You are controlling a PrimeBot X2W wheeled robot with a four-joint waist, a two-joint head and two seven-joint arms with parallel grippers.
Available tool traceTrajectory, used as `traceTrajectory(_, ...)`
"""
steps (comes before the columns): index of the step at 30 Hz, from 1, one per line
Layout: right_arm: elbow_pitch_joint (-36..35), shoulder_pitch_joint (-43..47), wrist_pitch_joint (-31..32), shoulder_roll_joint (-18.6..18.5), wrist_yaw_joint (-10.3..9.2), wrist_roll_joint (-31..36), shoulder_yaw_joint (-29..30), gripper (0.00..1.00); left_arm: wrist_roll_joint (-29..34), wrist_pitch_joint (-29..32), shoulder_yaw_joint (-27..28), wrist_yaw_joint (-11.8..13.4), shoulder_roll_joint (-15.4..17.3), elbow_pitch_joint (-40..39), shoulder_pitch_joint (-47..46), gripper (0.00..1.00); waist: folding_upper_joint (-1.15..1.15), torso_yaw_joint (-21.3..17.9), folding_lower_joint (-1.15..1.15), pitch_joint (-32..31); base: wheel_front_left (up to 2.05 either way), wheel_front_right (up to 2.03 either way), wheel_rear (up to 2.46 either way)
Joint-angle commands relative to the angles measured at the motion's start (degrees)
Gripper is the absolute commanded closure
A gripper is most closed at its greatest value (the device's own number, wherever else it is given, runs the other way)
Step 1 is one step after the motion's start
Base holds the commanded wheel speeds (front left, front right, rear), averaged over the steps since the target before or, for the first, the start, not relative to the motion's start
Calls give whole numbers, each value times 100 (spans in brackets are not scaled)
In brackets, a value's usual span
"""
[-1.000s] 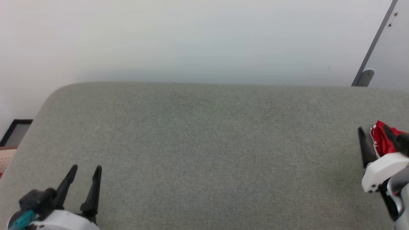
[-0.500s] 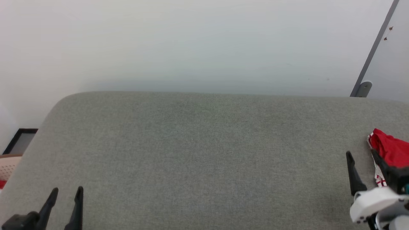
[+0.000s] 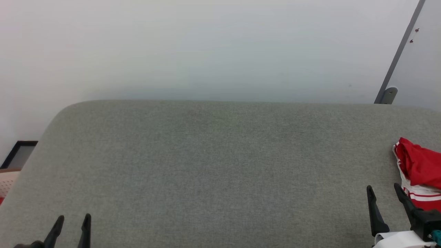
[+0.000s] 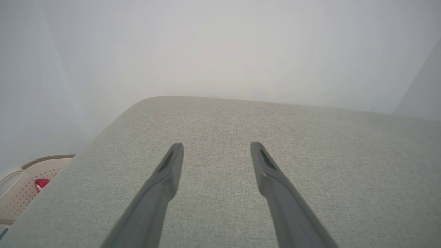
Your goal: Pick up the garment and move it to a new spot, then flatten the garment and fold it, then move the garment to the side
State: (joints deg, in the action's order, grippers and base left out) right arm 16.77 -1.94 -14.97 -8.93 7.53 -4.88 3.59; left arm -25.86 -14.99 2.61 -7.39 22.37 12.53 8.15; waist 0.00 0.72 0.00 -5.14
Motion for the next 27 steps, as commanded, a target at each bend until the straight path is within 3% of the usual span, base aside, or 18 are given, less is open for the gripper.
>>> traceTrajectory(1, -50, 72, -24, 18, -10, 26, 23, 0, -55, -23, -9, -10, 24, 6, 44, 0, 0, -11, 0, 3, 0, 0, 0)
traceTrajectory(16, -168, 257, -24, 99, -10, 32, 45, 0, -154, -23, 44, -11, -45, -156, 73, 0, 0, -8, 0, 4, 0, 0, 0)
traceTrajectory(17, -164, 179, 0, 76, 0, 35, 42, 100, -140, 0, 48, 0, -52, -151, 23, 100, 0, -8, 0, 4, 0, 0, 0)
traceTrajectory(21, 43, 284, 53, 132, 1, -5, 32, 100, -175, 50, -1, 2, -229, 15, 68, 100, 0, -6, 0, 6, 0, 0, 0)
traceTrajectory(27, 65, 172, 283, 171, 1, -722, 112, 100, -715, 233, 42, 1, -370, 29, -68, 100, 0, -9, 0, 31, 0, 0, 0)
